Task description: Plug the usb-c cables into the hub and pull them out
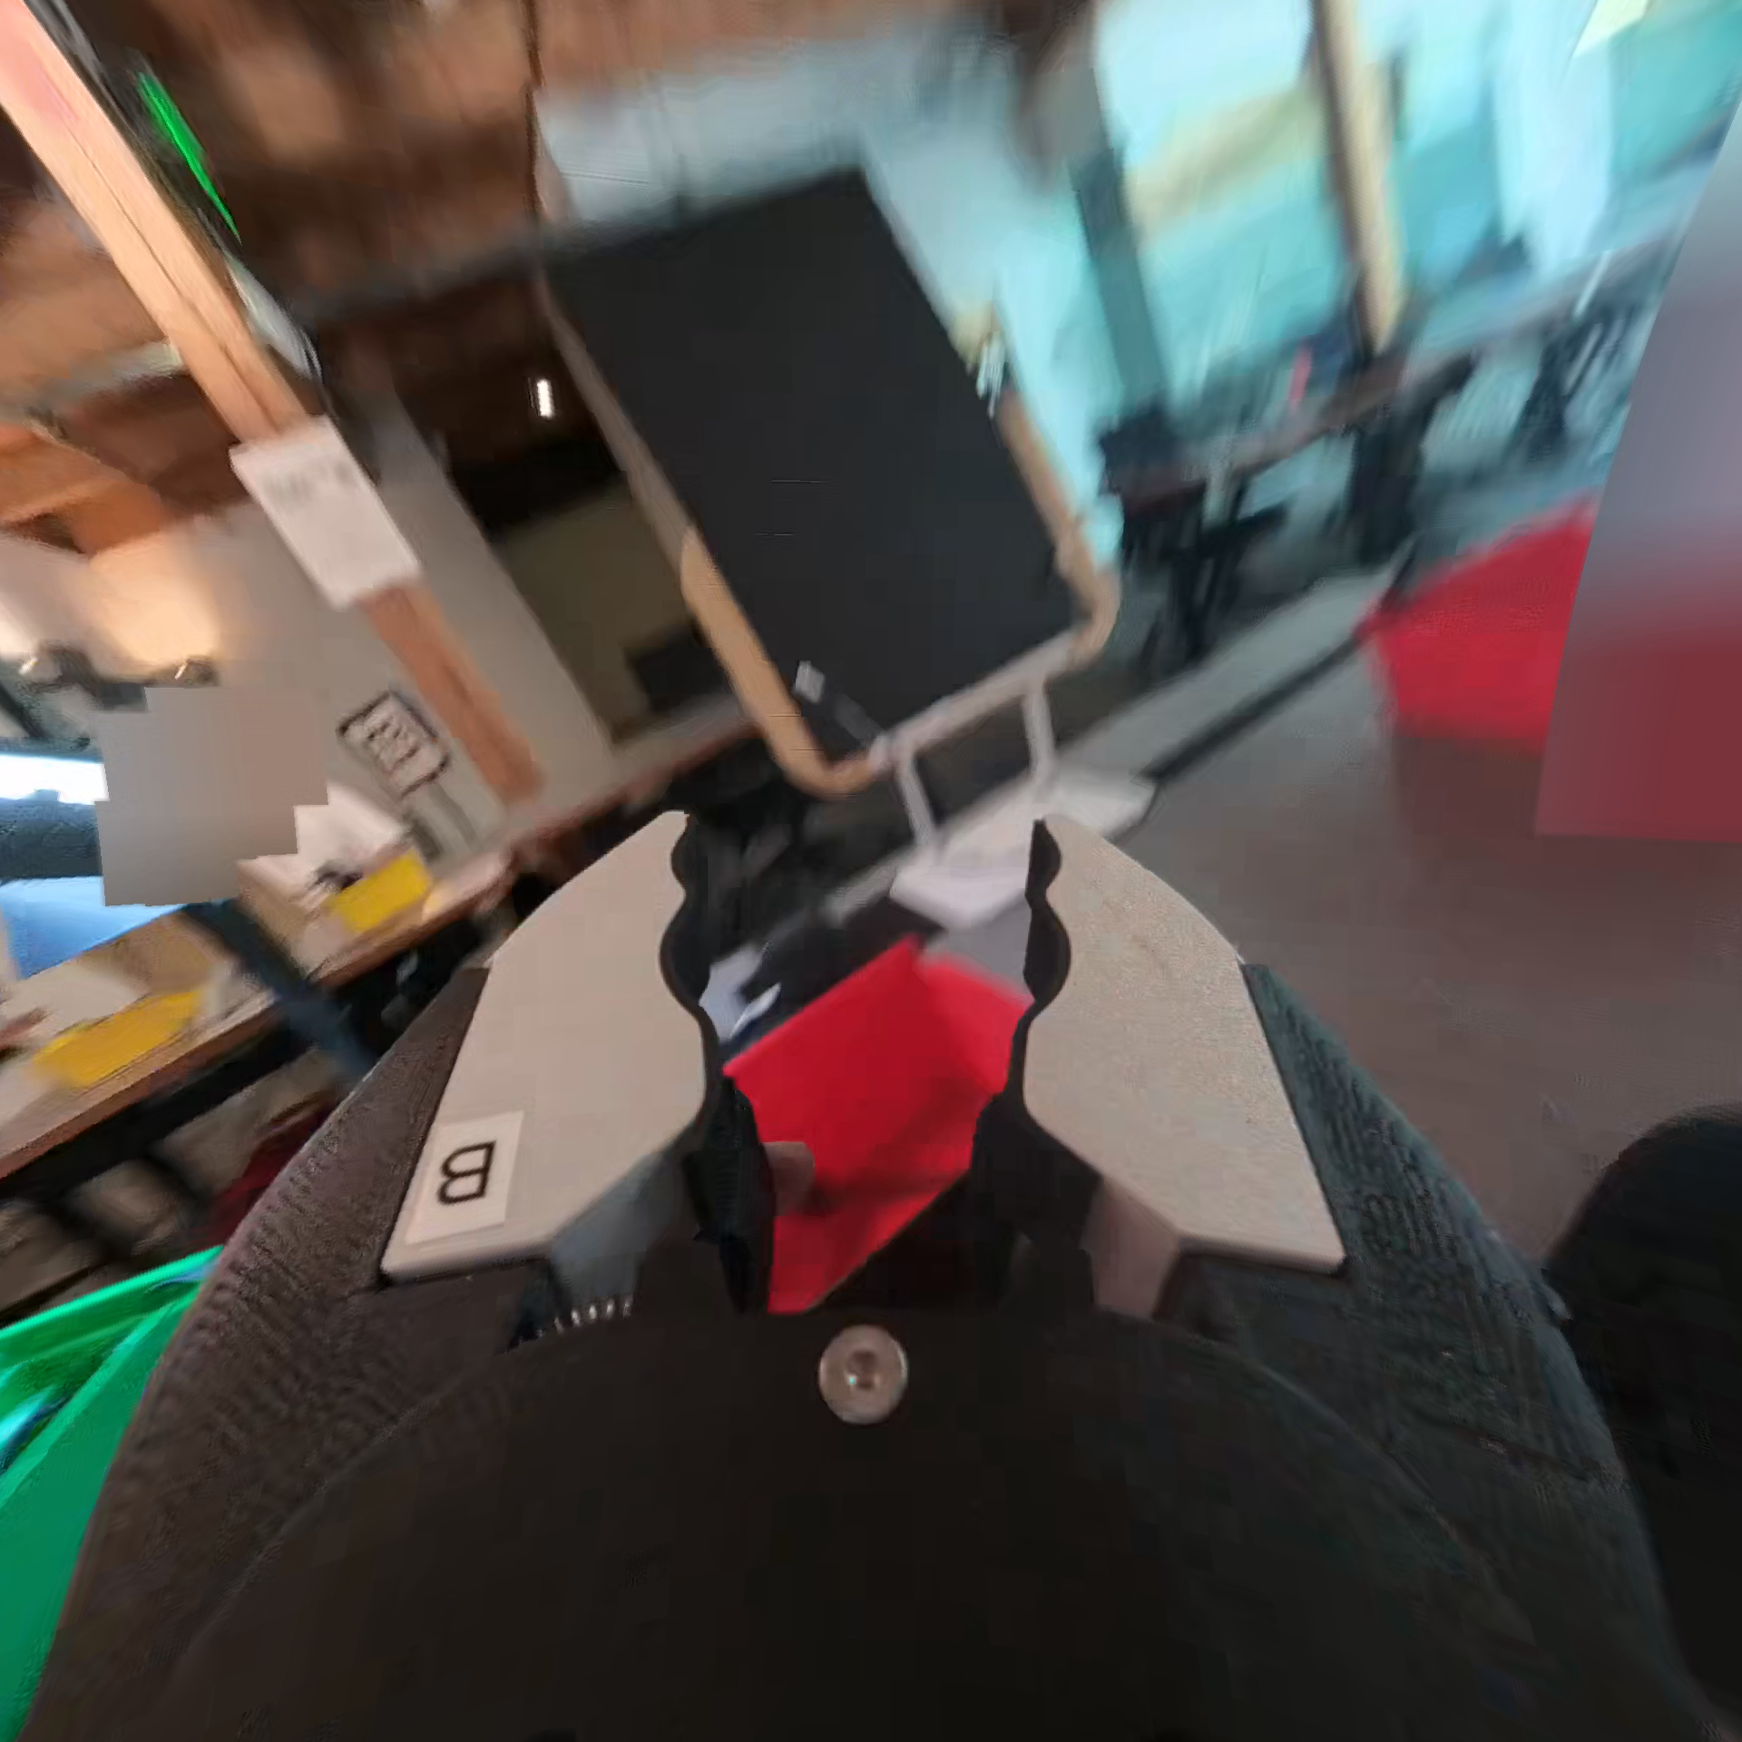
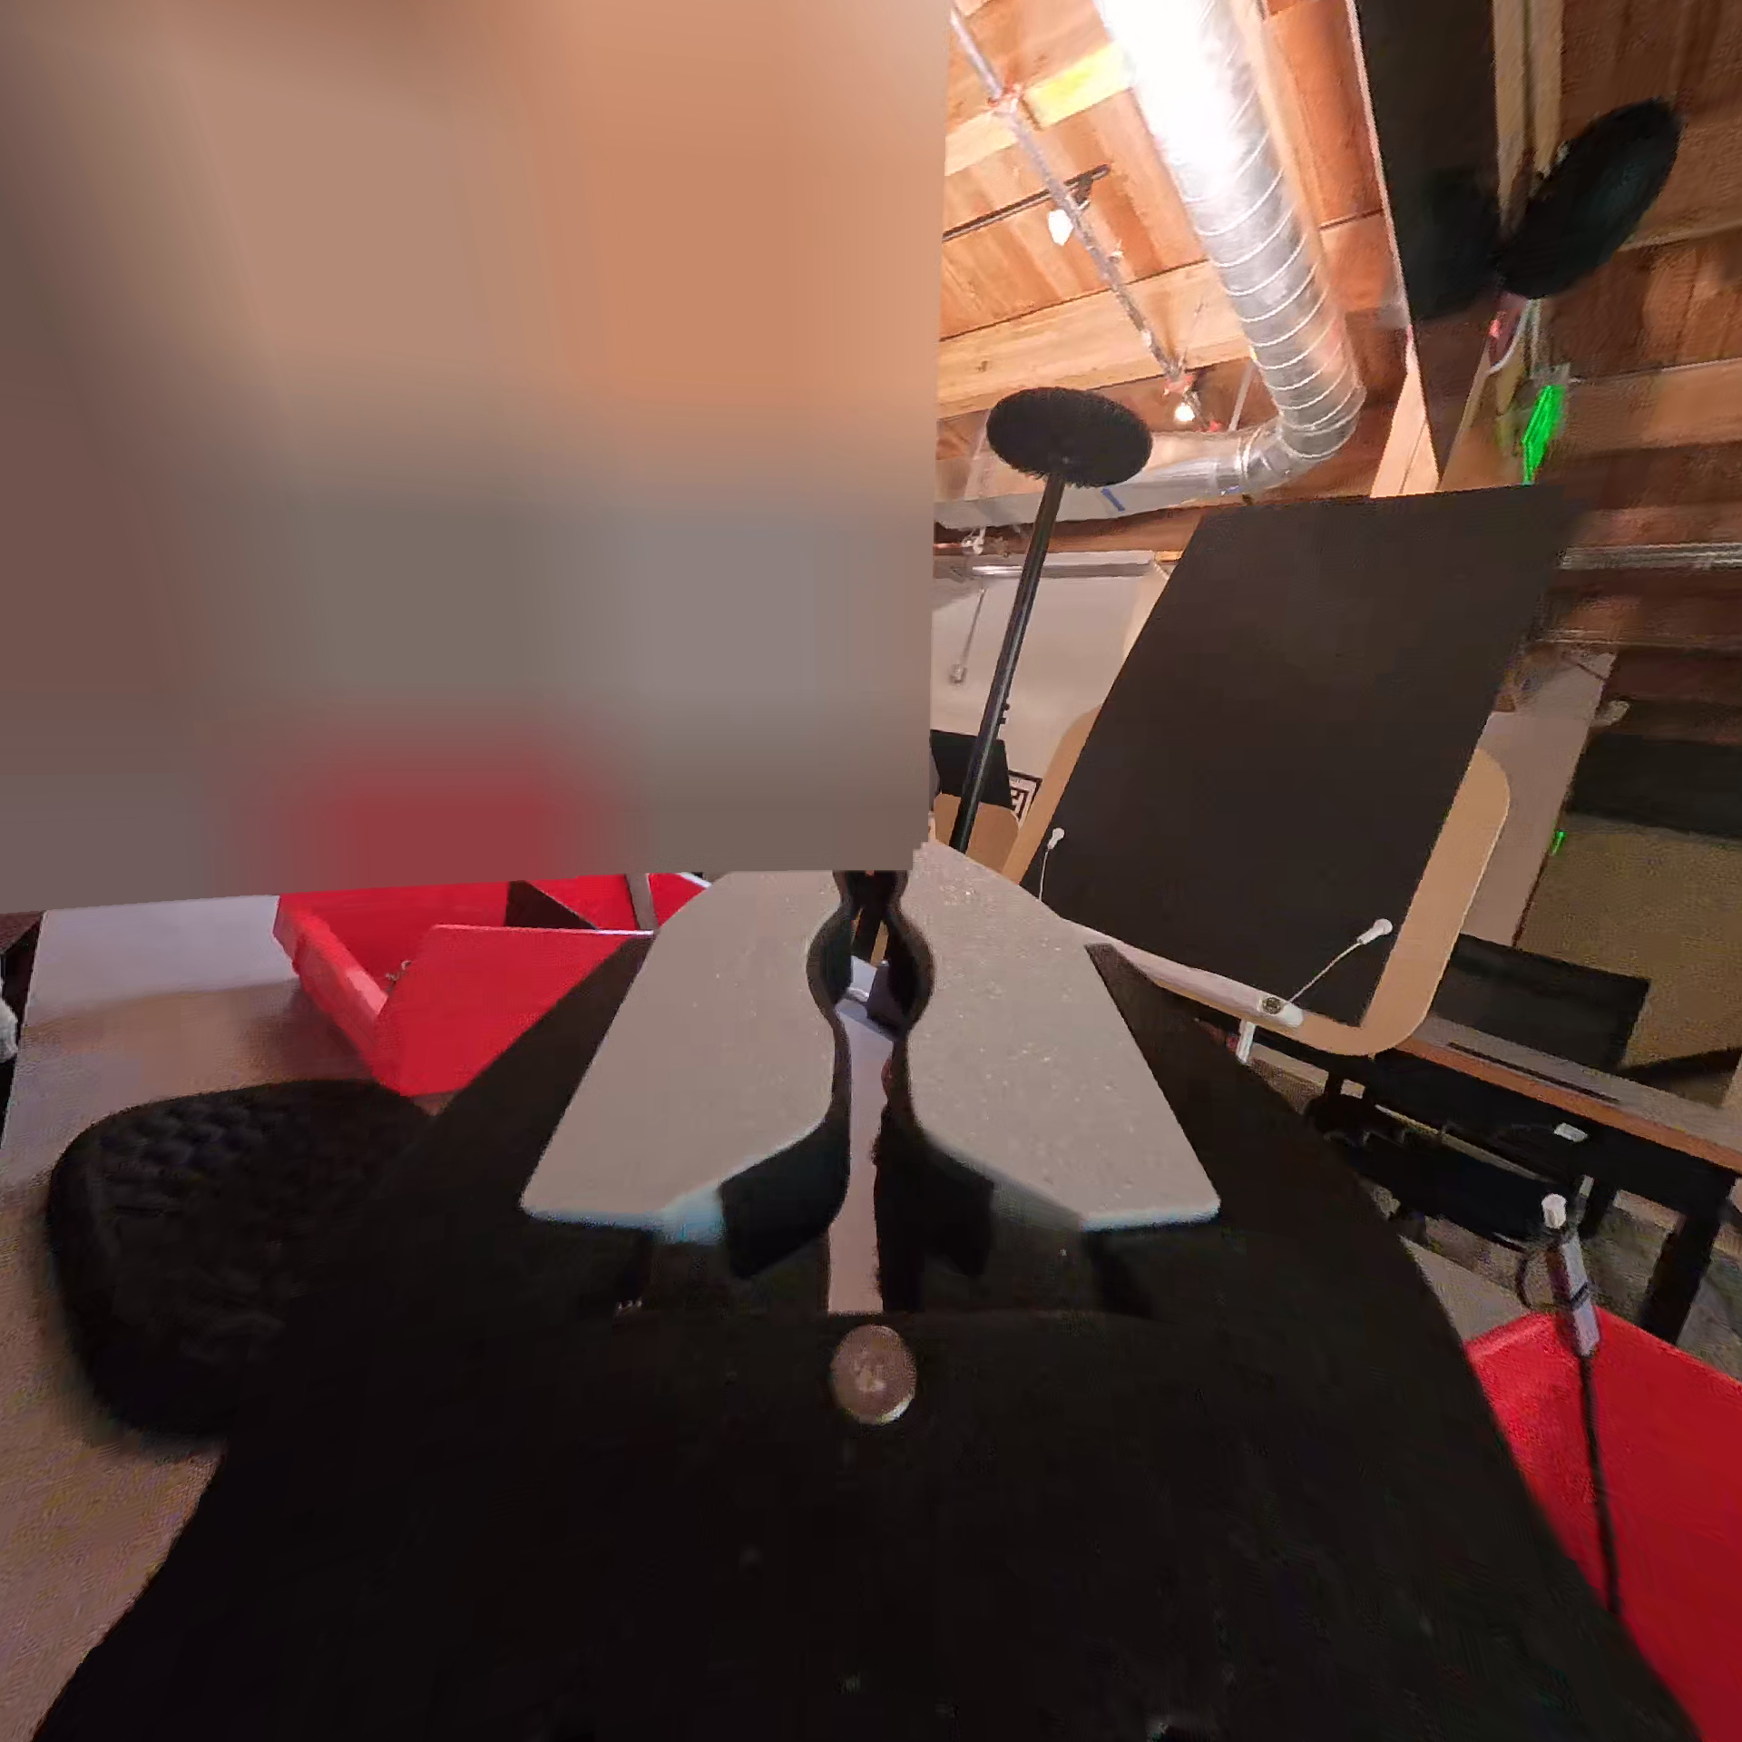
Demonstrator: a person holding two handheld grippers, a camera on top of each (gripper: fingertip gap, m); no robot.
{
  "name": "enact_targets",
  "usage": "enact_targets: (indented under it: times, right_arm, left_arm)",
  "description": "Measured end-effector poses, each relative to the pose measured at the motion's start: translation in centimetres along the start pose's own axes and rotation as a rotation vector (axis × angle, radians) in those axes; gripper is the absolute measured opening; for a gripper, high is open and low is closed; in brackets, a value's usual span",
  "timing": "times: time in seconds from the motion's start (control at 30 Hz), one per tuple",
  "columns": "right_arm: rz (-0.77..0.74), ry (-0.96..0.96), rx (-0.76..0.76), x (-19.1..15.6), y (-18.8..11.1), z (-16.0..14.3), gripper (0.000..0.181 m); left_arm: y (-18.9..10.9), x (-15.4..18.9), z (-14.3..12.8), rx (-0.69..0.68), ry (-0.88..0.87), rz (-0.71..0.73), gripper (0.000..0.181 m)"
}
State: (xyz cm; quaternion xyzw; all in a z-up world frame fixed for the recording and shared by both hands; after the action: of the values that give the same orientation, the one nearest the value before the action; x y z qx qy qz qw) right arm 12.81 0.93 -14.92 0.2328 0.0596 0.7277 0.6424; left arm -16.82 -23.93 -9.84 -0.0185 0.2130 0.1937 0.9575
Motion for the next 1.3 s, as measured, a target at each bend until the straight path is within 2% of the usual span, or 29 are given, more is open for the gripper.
enact_targets:
  times: [0.03, 0.07, 0.1, 0.13, 0.23, 0.3, 0.37, 0.47, 0.6, 0.83, 1.0, 1.13, 1.3]
  right_arm:
    - [-0.008, 0.018, 0.033, -0.3, 0.3, -0.4, 0.002]
    - [0.010, 0.048, 0.072, -0.8, 0.7, -0.7, 0.022]
    - [0.049, 0.088, 0.108, -1.6, 1.2, -1.2, 0.051]
    - [0.071, 0.153, 0.133, -2.0, 1.7, -1.8, 0.065]
    - [0.145, 0.346, 0.203, -3.3, 2.8, -3.8, 0.071]
    - [0.182, 0.402, 0.219, -4.1, 3.3, -4.4, 0.078]
    - [0.209, 0.316, 0.137, -5.1, 3.5, -5.2, 0.079]
    - [0.153, 0.161, 0.035, -5.2, 3.8, -7.2, 0.082]
    - [0.168, 0.101, -0.061, -6.1, 4.4, -8.7, 0.103]
    - [0.167, 0.120, -0.063, -5.8, 4.2, -8.8, 0.100]
    - [0.186, 0.109, -0.076, -6.1, 4.1, -8.9, 0.098]
    - [0.192, 0.114, -0.083, -6.0, 4.3, -8.8, 0.095]
    - [0.195, 0.117, -0.090, -6.0, 4.6, -8.7, 0.092]
  left_arm:
    - [1.1, -0.7, -2.0, -0.123, 0.087, 0.001, 0.064]
    - [2.1, -1.3, -3.9, -0.238, 0.189, -0.027, 0.063]
    - [3.0, -2.1, -5.7, -0.348, 0.300, -0.045, 0.062]
    - [3.8, -3.1, -7.5, -0.447, 0.412, -0.054, 0.062]
    - [5.8, -3.4, -12.8, -0.701, 0.642, -0.268, 0.062]
    - [6.7, -4.1, -15.7, -0.812, 0.740, -0.357, 0.062]
    - [7.4, -5.8, -17.9, -0.916, 0.857, -0.396, 0.062]
    - [8.5, -7.0, -20.6, -0.996, 0.967, -0.474, 0.057]
    - [9.2, -7.5, -23.8, -1.109, 1.051, -0.538, 0.050]
    - [10.6, -8.9, -26.2, -1.168, 1.226, -0.497, 0.048]
    - [11.7, -9.1, -26.4, -1.144, 1.426, -0.447, 0.021]
    - [11.8, -8.7, -25.4, -1.100, 1.403, -0.403, 0.014]
    - [11.2, -8.9, -21.0, -0.989, 1.126, -0.268, 0.009]
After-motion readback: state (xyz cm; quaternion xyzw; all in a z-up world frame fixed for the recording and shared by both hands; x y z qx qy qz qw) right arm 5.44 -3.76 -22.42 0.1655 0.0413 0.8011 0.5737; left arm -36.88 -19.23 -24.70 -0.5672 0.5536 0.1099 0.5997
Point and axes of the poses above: each gripper's, where its closed fingertips meet, y out along the fingers, z out of its top, x = y × z across the jaws, the point moved 1 cm from there along -y, back along the fingers, and after that the axes turned 4 degrees about -x, right-handed, at the moved point
